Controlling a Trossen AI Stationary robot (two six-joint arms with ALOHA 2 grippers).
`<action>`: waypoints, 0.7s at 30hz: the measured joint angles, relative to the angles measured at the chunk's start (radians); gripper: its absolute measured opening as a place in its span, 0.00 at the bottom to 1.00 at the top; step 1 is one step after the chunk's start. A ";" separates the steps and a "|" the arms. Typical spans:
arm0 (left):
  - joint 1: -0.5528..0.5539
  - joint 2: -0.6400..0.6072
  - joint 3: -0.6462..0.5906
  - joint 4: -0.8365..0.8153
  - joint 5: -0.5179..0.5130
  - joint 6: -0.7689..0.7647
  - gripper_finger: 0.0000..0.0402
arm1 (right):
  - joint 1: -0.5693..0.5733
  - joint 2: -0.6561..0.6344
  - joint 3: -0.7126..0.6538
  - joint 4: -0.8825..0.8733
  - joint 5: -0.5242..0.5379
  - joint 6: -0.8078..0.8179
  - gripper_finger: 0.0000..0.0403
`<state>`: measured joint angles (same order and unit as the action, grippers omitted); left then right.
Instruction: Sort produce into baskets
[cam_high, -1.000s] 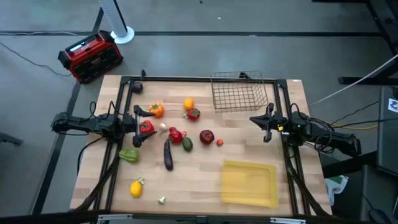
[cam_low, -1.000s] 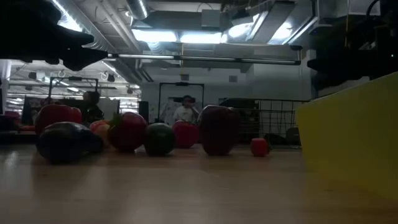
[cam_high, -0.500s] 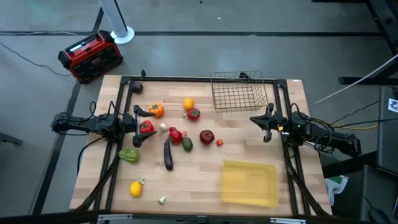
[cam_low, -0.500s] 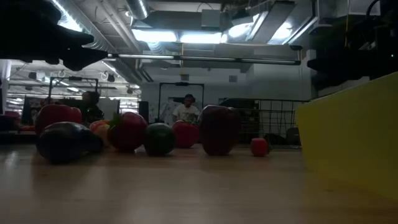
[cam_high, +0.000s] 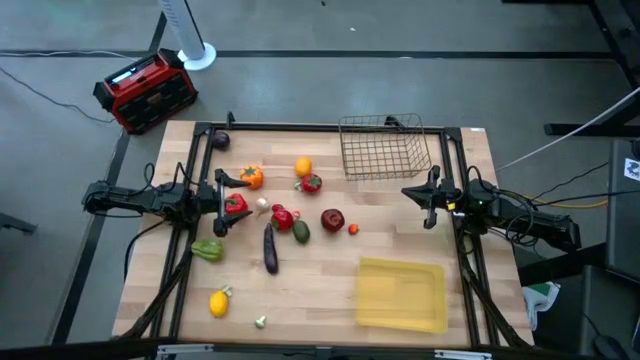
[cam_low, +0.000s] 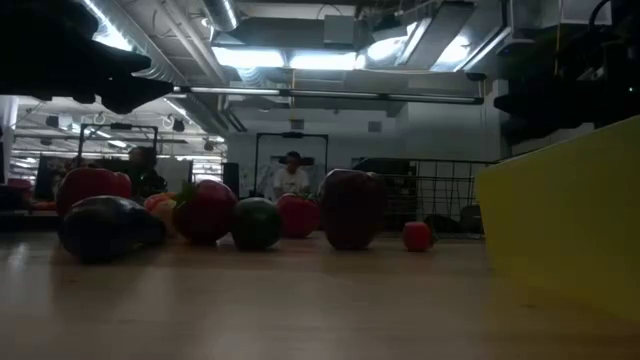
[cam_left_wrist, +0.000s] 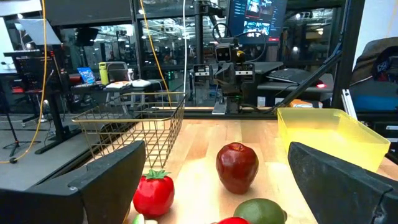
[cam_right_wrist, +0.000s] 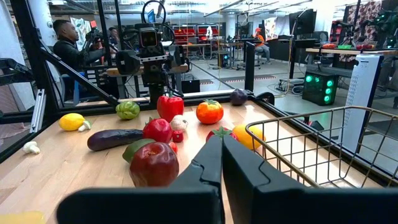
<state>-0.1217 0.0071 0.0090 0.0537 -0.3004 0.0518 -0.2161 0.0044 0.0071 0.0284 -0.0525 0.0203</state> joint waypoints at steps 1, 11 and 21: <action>0.000 0.000 0.000 0.000 0.000 0.000 0.98 | 0.000 0.000 0.000 0.000 0.000 0.000 0.04; 0.000 0.000 0.000 0.000 0.000 0.000 0.98 | 0.000 0.000 0.000 0.005 -0.001 0.000 0.04; 0.000 0.000 0.000 0.000 0.000 0.000 0.98 | 0.000 0.000 0.014 0.024 0.000 0.105 0.04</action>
<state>-0.1219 0.0071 0.0090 0.0536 -0.3000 0.0521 -0.2161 0.0044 0.0215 0.0521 -0.0528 0.1252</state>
